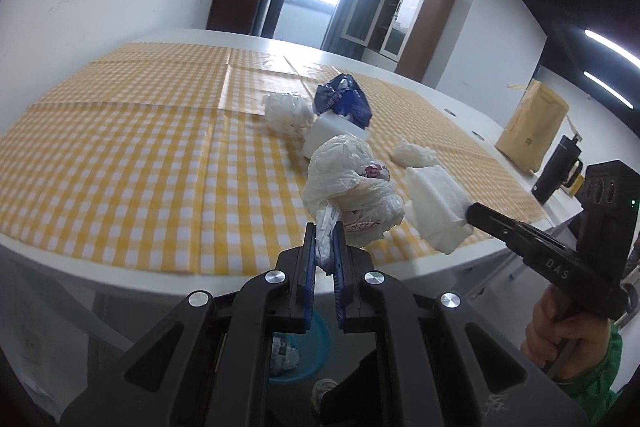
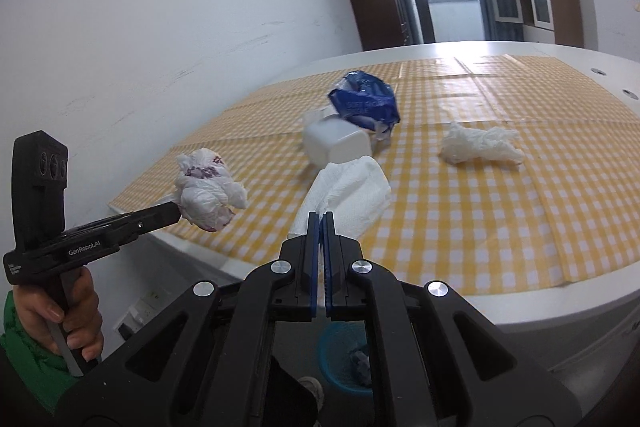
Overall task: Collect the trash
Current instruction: 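Carry the plastic bag and tissue down over the blue wastebasket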
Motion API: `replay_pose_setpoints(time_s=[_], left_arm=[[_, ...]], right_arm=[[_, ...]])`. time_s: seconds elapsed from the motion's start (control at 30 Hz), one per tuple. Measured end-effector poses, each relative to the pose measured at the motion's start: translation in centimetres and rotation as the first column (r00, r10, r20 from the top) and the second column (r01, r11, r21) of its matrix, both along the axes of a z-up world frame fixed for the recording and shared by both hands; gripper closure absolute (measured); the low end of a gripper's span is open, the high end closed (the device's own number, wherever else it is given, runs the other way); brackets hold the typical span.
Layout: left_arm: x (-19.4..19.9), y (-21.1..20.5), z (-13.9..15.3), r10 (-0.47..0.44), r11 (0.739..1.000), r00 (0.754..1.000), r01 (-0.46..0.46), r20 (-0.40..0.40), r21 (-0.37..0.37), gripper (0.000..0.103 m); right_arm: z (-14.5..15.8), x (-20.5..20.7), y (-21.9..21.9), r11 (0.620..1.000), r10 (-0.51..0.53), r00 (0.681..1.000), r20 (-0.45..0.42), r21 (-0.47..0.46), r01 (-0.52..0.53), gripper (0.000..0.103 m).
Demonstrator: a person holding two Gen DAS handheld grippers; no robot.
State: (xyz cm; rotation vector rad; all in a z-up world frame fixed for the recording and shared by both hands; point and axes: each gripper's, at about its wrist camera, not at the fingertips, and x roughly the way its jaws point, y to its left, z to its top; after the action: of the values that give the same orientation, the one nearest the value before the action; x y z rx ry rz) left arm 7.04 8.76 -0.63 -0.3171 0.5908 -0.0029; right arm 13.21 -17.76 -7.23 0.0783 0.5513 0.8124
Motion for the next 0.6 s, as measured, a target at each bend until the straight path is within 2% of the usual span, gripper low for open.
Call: replay_pose_setpoints(time_s=[0.3, 0.6], left_arm=[[-3.5, -1.4, -1.0, -0.044, 0.999, 0.999, 0.044, 0.007, -0.018, 0.096], [-5.6, -3.0, -2.5, -0.085, 0.996, 0.996, 0.084, -0.013, -0.019, 0.096]], right_arm=[[-0.1, -4.9, -0.6, 0.996, 0.064, 0.997, 0.043, -0.066, -0.061, 0.102], [-2.3, -8.1, -2.8, 0.994, 0.09, 0.996, -0.003, -0.067, -0.09, 0.102]])
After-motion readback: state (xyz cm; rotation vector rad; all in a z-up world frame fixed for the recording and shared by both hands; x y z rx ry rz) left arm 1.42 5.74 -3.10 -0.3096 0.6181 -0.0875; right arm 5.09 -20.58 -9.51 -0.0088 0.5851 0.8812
